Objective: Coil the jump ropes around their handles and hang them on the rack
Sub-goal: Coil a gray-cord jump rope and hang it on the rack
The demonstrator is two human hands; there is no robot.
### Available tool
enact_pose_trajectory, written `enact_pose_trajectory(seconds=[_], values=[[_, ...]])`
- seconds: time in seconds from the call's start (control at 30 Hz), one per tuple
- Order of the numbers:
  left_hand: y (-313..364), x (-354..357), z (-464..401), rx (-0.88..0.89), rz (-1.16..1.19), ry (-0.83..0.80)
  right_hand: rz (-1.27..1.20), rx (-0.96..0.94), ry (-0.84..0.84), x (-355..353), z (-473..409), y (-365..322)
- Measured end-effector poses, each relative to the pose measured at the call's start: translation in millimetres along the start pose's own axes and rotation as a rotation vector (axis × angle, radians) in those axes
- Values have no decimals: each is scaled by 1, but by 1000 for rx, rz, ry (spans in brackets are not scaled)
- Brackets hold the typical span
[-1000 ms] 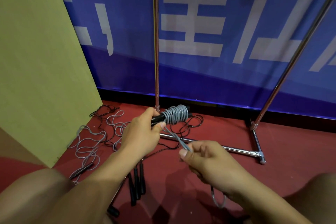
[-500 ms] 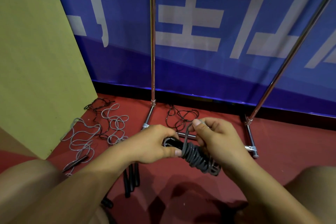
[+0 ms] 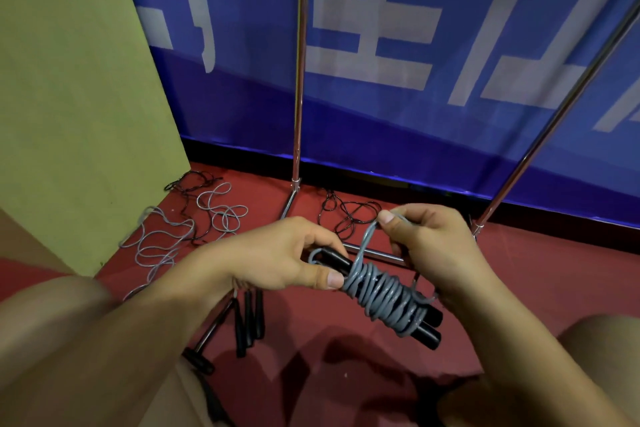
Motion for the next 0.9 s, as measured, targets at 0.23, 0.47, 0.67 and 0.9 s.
enact_pose_trajectory(seconds=[0.23, 0.47, 0.67, 0.9], values=[[5, -1, 8, 49, 124, -29, -61, -9, -47, -4, -2, -6], [7, -8, 12, 132, 244, 54, 52, -74, -59, 2, -9, 2], [7, -8, 12, 229, 436, 154, -64, 80, -171, 10, -11, 17], [-2, -17, 1, 210, 577, 435, 564, -377, -52, 28, 4, 9]])
Point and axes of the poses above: each hand's wrist, its own z-axis away from the middle knuckle, its own x-axis out of the palm, y = z × x, the point moved 4 cm from there along -z, towards the middle knuckle, and after that the axes turned 1 degree about -y, right-handed, at the moved point
